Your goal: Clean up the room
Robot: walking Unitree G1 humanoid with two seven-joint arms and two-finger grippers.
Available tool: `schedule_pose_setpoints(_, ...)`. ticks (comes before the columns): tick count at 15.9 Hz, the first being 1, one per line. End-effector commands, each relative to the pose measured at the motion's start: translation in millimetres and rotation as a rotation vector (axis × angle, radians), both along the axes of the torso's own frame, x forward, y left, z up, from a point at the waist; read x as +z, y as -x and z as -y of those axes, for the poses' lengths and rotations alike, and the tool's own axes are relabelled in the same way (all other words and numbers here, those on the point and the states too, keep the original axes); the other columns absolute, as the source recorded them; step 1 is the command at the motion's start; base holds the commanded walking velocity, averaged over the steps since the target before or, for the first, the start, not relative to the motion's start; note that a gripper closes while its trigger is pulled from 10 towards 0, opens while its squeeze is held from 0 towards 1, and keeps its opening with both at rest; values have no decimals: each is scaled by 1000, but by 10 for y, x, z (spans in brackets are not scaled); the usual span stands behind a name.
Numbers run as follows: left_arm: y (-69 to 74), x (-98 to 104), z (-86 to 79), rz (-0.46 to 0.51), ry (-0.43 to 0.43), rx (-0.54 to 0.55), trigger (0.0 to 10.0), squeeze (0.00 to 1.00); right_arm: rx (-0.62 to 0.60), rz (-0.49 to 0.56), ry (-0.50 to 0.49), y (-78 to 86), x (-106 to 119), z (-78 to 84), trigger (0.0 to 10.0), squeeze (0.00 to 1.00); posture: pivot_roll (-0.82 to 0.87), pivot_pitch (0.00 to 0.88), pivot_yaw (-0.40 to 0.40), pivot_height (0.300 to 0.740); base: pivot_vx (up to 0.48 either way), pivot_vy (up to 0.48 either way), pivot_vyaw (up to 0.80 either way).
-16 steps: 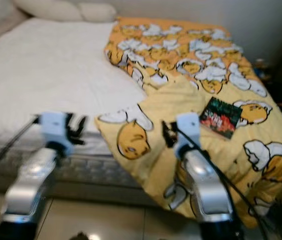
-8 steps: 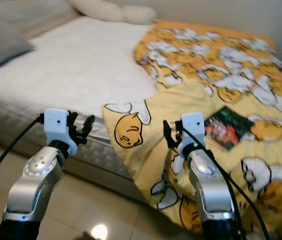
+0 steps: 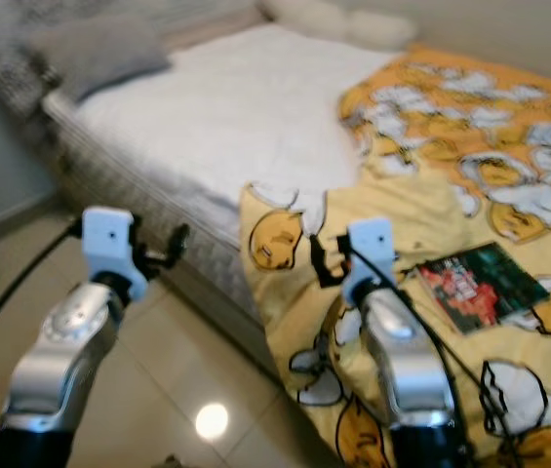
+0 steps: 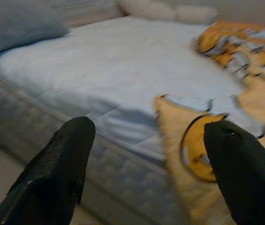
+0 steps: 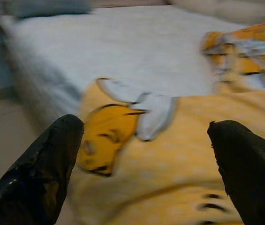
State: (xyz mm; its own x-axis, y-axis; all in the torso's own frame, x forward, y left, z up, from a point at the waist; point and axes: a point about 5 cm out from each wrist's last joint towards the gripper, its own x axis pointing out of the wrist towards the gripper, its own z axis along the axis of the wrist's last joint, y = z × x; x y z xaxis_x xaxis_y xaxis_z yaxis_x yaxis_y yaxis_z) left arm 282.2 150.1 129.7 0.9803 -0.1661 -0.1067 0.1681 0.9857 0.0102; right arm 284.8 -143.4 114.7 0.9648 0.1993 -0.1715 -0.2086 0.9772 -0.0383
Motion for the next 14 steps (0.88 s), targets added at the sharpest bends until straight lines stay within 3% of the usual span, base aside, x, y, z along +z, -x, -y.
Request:
schedule_pose_setpoints(1, -3, 25, 10, 8, 0, -5, 10000, 1000, -16, -8, 8, 9, -2, 36, 10000, 0, -20, 0, 4, 740, 0, -319, 0)
schedule_pose_setpoints(14, -19, 33, -17, 12, -26, -11, 10000, 1000, -23, -28, -8, 36, -58, 0, 10000, 0, -16, 0, 9, 740, 0, -348, 0)
